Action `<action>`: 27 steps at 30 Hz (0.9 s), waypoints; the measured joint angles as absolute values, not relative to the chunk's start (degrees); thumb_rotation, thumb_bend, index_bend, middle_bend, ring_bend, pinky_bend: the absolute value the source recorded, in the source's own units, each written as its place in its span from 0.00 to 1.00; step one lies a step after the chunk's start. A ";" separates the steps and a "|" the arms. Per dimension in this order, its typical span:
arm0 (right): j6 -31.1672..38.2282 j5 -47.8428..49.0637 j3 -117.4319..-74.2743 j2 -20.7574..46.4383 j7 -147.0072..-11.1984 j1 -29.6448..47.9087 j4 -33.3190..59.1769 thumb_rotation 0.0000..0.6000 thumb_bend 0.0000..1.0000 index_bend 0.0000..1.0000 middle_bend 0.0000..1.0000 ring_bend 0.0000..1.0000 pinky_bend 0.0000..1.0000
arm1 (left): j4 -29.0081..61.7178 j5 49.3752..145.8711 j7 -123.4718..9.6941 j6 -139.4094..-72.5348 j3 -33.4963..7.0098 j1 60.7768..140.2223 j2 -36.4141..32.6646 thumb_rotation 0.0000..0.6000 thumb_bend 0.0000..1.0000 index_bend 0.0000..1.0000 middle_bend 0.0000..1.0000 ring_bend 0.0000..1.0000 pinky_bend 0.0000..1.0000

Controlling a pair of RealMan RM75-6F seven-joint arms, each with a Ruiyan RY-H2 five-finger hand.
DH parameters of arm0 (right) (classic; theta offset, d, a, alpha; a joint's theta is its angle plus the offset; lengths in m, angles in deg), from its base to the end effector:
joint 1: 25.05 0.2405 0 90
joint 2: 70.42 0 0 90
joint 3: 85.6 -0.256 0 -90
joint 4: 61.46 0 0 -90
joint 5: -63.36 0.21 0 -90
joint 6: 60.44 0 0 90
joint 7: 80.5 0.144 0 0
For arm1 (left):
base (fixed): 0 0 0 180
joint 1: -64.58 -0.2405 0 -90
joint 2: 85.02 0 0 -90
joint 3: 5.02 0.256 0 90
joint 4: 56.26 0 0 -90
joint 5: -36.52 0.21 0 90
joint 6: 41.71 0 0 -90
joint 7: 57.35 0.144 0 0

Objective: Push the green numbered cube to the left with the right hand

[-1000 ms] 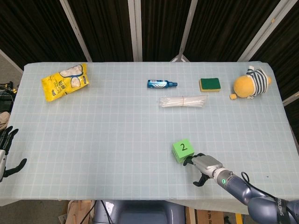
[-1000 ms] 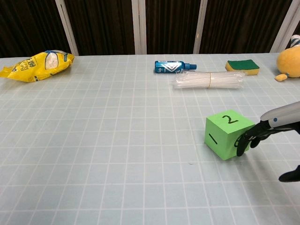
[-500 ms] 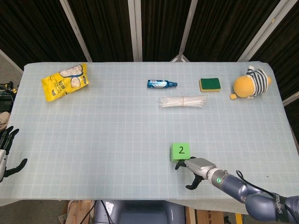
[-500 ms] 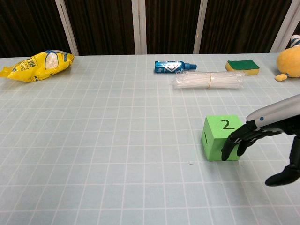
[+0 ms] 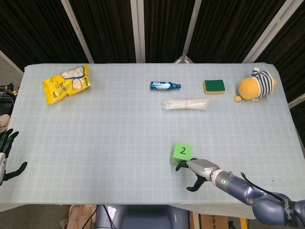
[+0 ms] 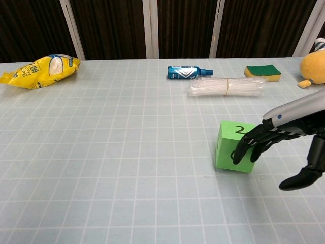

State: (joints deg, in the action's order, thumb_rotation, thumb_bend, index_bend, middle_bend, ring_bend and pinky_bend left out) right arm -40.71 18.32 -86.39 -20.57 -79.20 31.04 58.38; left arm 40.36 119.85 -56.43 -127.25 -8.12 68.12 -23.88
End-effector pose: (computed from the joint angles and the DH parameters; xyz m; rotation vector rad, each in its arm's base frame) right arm -0.1302 -0.2631 0.0721 2.1062 -1.7210 0.4165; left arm -0.3093 0.1738 0.1727 -1.3269 -0.9316 -0.8817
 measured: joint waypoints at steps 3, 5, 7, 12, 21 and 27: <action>-40.67 17.30 -85.57 -22.80 -79.03 30.44 58.69 1.00 0.33 0.23 0.20 0.21 0.06 | 40.38 119.80 -56.36 -127.20 -8.12 68.13 -23.87 1.00 0.34 0.03 0.00 0.00 0.00; -40.67 16.69 -85.13 -24.33 -78.73 29.88 59.02 1.00 0.33 0.23 0.21 0.23 0.06 | 40.43 119.87 -56.19 -127.19 -8.06 68.13 -23.83 1.00 0.34 0.03 0.00 0.00 0.00; -41.21 15.79 -84.69 -26.23 -78.22 29.17 59.44 1.00 0.33 0.23 0.22 0.23 0.06 | 40.48 119.98 -55.95 -127.19 -7.98 68.13 -23.78 1.00 0.34 0.03 0.00 0.00 0.00; -45.23 11.70 -84.17 -31.19 -76.81 26.75 60.12 1.00 0.33 0.24 0.22 0.23 0.05 | 40.64 120.30 -54.97 -127.29 -7.78 68.12 -23.43 1.00 0.34 0.03 0.00 0.00 0.00; -36.71 7.69 -84.14 -35.19 -76.69 19.54 58.56 1.00 0.33 0.22 0.19 0.17 0.01 | 40.76 120.96 -54.77 -127.69 -7.51 68.00 -23.26 1.00 0.34 0.03 0.00 0.00 0.00; -11.51 8.29 -84.11 -30.65 -81.29 11.89 55.96 1.00 0.33 0.16 0.15 0.14 0.00 | 40.62 120.76 -54.95 -127.81 -7.65 67.94 -23.22 1.00 0.34 0.03 0.00 0.00 0.00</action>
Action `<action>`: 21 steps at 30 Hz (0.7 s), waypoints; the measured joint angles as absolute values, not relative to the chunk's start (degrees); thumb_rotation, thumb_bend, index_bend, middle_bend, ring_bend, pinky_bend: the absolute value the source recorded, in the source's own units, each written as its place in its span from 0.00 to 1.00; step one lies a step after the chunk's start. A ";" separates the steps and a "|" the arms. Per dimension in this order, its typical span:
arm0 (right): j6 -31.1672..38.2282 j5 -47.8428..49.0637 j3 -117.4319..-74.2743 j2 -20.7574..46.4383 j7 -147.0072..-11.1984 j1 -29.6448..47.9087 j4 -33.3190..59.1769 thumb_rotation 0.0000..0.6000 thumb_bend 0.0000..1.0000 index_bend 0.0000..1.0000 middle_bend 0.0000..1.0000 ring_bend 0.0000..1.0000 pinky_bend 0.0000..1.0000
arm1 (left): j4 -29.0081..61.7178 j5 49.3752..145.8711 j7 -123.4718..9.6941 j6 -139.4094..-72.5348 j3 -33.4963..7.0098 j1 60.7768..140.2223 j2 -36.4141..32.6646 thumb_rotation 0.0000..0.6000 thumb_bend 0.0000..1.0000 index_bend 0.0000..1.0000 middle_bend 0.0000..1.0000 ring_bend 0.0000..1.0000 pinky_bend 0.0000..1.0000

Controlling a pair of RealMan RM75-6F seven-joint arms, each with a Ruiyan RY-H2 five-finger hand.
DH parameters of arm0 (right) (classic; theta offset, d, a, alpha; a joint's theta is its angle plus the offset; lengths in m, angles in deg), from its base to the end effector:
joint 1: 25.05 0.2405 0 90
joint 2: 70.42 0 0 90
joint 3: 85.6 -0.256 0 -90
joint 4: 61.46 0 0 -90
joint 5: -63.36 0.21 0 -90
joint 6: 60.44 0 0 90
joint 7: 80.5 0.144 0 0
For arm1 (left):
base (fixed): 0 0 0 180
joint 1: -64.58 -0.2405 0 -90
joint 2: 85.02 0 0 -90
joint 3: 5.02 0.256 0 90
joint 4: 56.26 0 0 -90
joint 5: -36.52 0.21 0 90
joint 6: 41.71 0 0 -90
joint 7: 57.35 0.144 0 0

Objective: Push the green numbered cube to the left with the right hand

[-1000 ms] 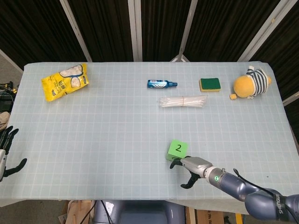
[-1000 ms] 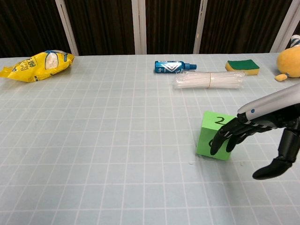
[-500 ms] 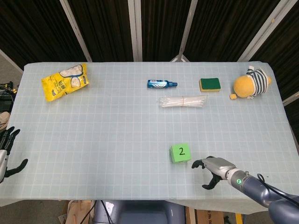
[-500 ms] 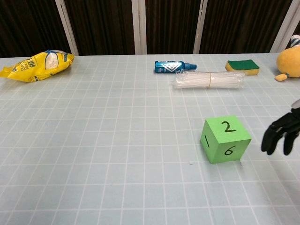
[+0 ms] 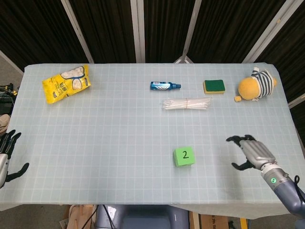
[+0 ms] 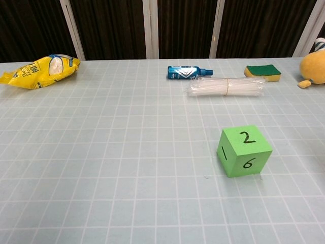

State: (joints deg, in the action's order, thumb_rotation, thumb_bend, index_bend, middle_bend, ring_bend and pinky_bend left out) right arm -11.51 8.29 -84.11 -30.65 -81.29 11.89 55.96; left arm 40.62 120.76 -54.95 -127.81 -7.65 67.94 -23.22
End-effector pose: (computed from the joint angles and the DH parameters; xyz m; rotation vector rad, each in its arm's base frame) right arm -0.2236 -0.2697 0.1792 1.6166 -1.3286 0.6123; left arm -0.3062 0.1711 0.1679 -1.3423 -0.9193 -0.8792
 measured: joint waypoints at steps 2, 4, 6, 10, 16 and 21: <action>-2.63 7.59 -84.10 -28.23 -81.74 8.60 54.82 1.00 0.33 0.15 0.14 0.14 0.00 | 40.62 120.91 -54.86 -127.84 -7.63 67.96 -23.17 1.00 0.34 0.03 0.00 0.00 0.00; 7.27 5.31 -83.76 -24.98 -81.45 4.01 52.97 1.00 0.33 0.15 0.14 0.13 0.00 | 40.59 121.10 -54.85 -127.94 -7.60 67.96 -23.09 1.00 0.34 0.03 0.00 0.00 0.00; 16.23 1.12 -83.05 -21.35 -80.93 -1.07 50.32 1.00 0.33 0.14 0.14 0.12 0.00 | 40.53 121.34 -54.95 -128.13 -7.55 67.91 -23.05 1.00 0.34 0.03 0.00 0.00 0.00; 29.63 -9.56 -81.41 -14.11 -81.28 -9.67 43.33 1.00 0.33 0.15 0.13 0.10 0.00 | 40.27 121.80 -55.60 -128.64 -7.52 67.76 -23.07 1.00 0.34 0.03 0.00 0.00 0.00; 36.62 -20.03 -79.13 -7.45 -86.40 -17.37 34.98 1.00 0.33 0.14 0.13 0.07 0.00 | 39.89 121.99 -56.64 -128.69 -7.61 67.79 -23.24 1.00 0.34 0.03 0.00 0.00 0.00; 36.06 -22.41 -78.79 -6.24 -90.98 -18.75 33.71 1.00 0.33 0.15 0.12 0.06 0.00 | 39.40 122.80 -58.07 -128.99 -7.54 67.83 -23.41 1.00 0.34 0.03 0.00 0.00 0.00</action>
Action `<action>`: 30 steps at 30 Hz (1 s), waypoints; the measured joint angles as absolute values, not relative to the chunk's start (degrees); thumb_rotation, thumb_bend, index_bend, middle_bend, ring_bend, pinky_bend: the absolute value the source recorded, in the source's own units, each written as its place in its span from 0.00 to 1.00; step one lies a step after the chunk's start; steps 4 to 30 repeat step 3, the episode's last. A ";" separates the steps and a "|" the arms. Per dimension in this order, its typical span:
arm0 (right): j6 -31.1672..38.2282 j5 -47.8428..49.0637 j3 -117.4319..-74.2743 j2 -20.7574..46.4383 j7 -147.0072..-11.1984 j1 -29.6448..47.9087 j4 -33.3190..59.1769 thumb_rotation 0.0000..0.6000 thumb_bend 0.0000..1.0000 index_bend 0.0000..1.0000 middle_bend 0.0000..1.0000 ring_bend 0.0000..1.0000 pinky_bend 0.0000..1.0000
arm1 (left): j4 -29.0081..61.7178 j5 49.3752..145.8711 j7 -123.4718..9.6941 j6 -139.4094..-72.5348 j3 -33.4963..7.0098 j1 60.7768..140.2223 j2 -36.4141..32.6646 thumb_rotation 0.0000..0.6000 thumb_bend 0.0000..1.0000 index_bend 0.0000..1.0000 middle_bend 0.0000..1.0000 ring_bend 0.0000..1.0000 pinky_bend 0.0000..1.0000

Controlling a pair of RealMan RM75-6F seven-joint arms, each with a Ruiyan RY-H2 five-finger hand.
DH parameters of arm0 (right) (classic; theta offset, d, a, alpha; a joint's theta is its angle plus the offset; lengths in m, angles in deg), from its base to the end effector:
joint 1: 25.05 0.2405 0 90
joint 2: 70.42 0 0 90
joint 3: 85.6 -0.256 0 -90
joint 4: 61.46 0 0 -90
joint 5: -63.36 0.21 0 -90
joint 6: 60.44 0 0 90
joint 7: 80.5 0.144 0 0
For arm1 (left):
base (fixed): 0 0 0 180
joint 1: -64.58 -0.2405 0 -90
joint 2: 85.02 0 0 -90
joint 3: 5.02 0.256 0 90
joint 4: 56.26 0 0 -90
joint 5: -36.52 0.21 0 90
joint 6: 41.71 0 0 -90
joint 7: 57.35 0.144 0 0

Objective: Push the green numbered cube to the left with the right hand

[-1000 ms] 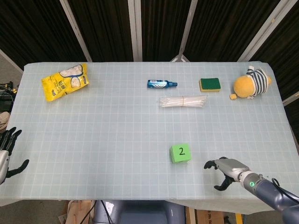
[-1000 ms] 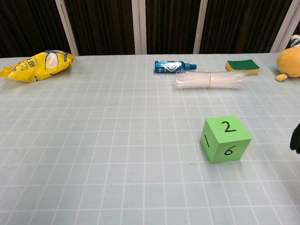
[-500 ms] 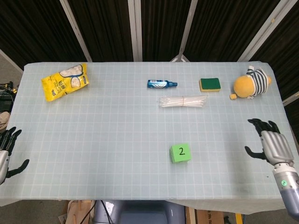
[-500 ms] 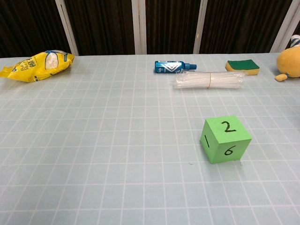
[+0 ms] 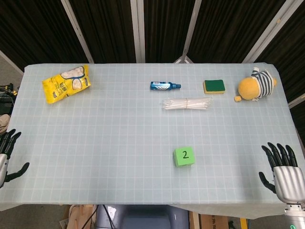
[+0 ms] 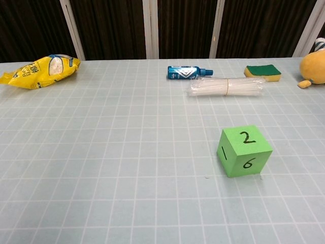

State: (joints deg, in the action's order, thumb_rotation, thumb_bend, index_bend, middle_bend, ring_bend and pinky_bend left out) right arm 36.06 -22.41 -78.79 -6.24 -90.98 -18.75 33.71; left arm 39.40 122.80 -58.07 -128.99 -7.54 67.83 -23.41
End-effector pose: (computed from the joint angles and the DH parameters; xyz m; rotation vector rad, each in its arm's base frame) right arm -0.3005 -0.1526 0.1605 1.4128 -0.7623 0.8246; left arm -0.3053 0.1705 0.1716 -1.3484 -0.9133 -0.9308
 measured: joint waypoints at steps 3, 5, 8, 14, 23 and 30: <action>35.93 -22.95 -79.29 -5.94 -92.31 -19.40 33.49 1.00 0.33 0.14 0.12 0.06 0.00 | 38.81 122.80 -58.99 -129.00 -7.67 67.91 -23.51 1.00 0.34 0.03 0.00 0.00 0.00; 35.93 -22.95 -79.29 -5.94 -92.31 -19.40 33.49 1.00 0.33 0.14 0.12 0.06 0.00 | 38.81 122.80 -58.99 -129.00 -7.67 67.91 -23.51 1.00 0.34 0.03 0.00 0.00 0.00; 35.93 -22.95 -79.29 -5.94 -92.31 -19.40 33.49 1.00 0.33 0.14 0.12 0.06 0.00 | 38.81 122.80 -58.99 -129.00 -7.67 67.91 -23.51 1.00 0.34 0.03 0.00 0.00 0.00; 35.93 -22.95 -79.29 -5.94 -92.31 -19.40 33.49 1.00 0.33 0.14 0.12 0.06 0.00 | 38.81 122.80 -58.99 -129.00 -7.67 67.91 -23.51 1.00 0.34 0.03 0.00 0.00 0.00; 35.93 -22.95 -79.29 -5.94 -92.31 -19.40 33.49 1.00 0.33 0.14 0.12 0.06 0.00 | 38.81 122.80 -58.99 -129.00 -7.67 67.91 -23.51 1.00 0.34 0.03 0.00 0.00 0.00; 35.93 -22.95 -79.29 -5.94 -92.31 -19.40 33.49 1.00 0.33 0.14 0.12 0.06 0.00 | 38.81 122.80 -58.99 -129.00 -7.67 67.91 -23.51 1.00 0.34 0.03 0.00 0.00 0.00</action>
